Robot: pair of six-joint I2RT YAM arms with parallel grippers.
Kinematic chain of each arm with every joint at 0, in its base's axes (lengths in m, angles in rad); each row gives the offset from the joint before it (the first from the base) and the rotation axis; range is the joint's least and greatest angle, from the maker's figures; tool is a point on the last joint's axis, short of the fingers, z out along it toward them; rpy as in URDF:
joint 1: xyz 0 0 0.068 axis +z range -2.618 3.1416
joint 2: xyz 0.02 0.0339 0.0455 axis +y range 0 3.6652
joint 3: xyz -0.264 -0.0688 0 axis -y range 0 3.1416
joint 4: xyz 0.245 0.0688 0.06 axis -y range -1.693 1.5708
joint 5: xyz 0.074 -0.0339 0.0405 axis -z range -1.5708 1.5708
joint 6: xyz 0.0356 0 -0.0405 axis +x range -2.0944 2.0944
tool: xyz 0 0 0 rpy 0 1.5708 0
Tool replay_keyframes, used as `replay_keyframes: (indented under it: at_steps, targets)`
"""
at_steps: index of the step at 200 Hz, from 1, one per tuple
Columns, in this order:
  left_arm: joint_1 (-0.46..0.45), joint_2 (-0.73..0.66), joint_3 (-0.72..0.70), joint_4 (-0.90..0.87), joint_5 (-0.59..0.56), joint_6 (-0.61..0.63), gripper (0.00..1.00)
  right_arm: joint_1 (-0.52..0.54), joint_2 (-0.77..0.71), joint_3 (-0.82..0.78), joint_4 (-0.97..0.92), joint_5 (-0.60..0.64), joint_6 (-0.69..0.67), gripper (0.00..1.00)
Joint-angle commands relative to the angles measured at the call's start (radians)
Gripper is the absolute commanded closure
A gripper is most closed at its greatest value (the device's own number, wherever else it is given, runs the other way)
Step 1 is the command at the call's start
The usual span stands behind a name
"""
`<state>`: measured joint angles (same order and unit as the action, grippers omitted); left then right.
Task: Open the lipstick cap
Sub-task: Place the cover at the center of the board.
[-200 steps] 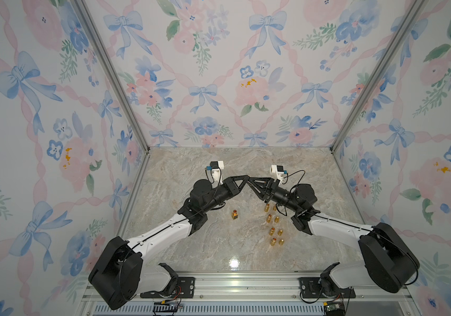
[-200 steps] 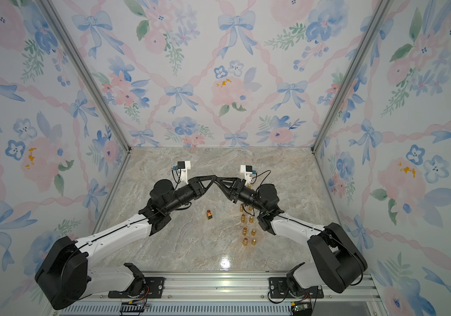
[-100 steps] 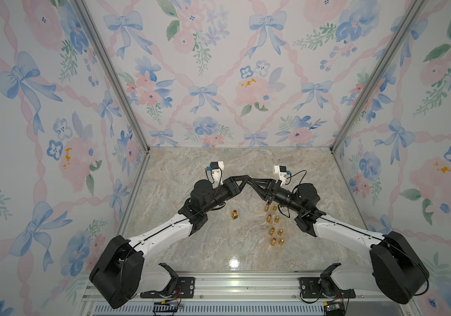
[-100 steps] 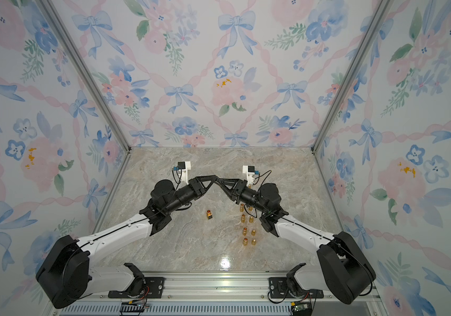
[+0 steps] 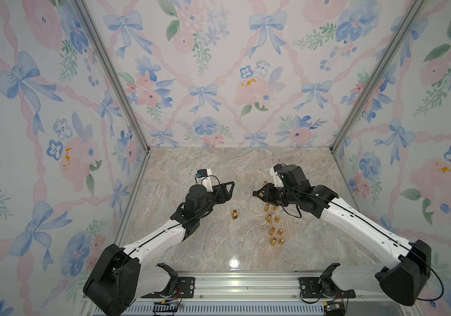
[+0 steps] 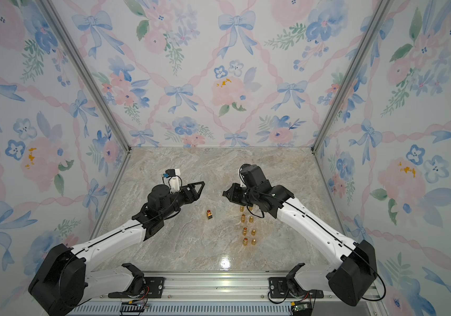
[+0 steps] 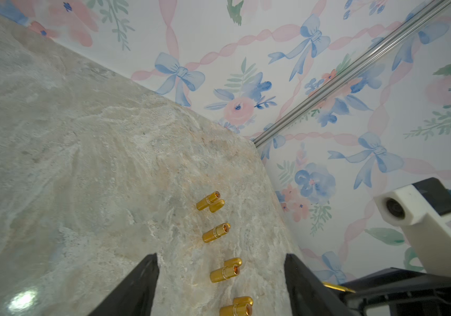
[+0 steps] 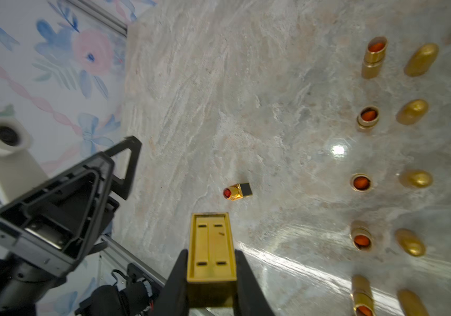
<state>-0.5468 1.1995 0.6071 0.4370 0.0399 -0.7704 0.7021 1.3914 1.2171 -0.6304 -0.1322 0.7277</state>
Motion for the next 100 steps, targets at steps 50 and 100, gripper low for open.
replay_keyframes:
  at_steps: [50,100]
  targets:
    - [0.033,-0.044,-0.088,-0.099,-0.293,0.231,0.02,0.105,0.387,0.182,-0.290,0.164,-0.246,0.79]
    - [0.045,-0.049,-0.116,-0.098,-0.355,0.247,0.02,0.131,0.535,0.266,-0.259,0.186,-0.260,0.79]
